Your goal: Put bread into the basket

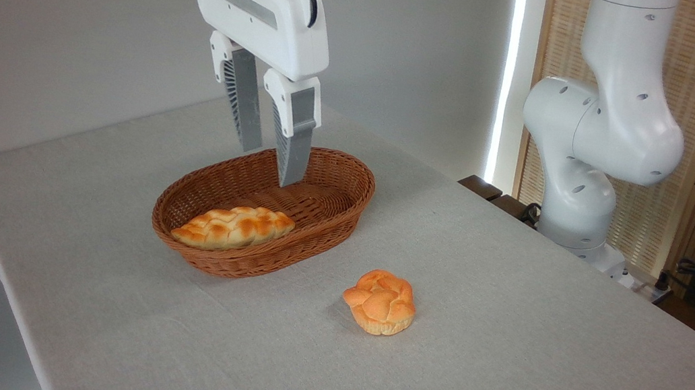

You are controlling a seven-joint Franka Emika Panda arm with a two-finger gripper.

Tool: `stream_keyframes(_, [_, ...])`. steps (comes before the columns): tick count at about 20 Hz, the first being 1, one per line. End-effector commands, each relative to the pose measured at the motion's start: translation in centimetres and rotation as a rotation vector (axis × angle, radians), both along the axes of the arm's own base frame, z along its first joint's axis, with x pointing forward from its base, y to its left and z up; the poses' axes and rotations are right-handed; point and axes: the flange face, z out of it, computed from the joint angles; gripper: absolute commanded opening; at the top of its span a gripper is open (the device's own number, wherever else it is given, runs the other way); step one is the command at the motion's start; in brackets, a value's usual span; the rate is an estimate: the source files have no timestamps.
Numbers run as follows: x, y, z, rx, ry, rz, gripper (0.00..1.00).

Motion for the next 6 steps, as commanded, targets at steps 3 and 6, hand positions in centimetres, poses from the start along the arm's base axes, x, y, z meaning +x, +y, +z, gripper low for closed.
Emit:
stream_keyframes(3, [0.48, 0.27, 0.62, 0.010, -0.038, 0.019, 1.00])
stream_keyframes(6, [0.47, 0.35, 0.61, 0.018, -0.037, 0.015, 1.00])
